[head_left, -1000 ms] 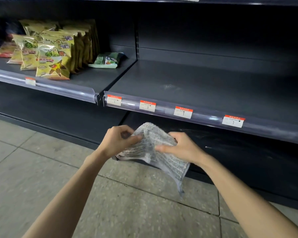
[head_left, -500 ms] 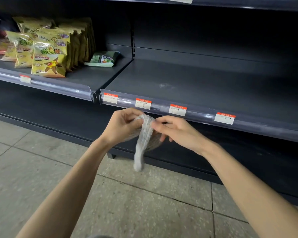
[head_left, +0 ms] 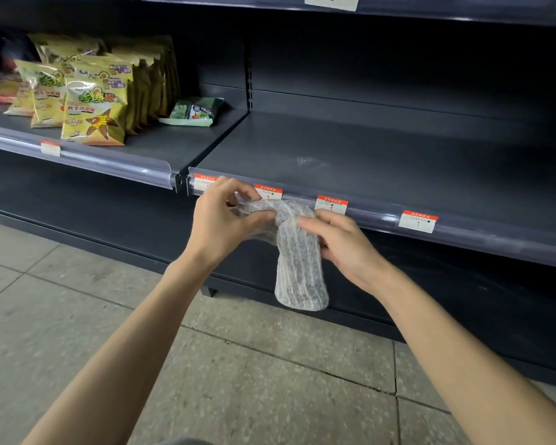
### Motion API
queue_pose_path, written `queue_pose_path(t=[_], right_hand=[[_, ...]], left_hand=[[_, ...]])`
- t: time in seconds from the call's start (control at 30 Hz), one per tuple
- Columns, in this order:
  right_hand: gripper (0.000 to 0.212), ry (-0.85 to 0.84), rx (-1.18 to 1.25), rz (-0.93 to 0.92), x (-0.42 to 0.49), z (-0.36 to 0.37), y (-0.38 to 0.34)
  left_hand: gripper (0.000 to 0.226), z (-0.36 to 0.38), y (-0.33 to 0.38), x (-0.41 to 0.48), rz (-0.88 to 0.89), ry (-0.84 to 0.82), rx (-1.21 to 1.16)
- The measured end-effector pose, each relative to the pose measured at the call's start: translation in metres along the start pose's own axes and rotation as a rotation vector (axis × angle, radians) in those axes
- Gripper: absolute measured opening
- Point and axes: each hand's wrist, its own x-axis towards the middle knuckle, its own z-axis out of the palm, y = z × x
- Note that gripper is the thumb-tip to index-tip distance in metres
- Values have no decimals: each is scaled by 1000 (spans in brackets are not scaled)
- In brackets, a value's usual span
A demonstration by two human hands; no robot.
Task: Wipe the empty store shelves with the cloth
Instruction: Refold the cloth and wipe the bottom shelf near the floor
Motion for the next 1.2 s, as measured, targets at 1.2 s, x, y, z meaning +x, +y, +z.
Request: queue_pose_path(t=[1.2], right_hand=[[34,185,275,7,1,-46,-34]], left_hand=[[49,17,25,11,-751,-583,-769]])
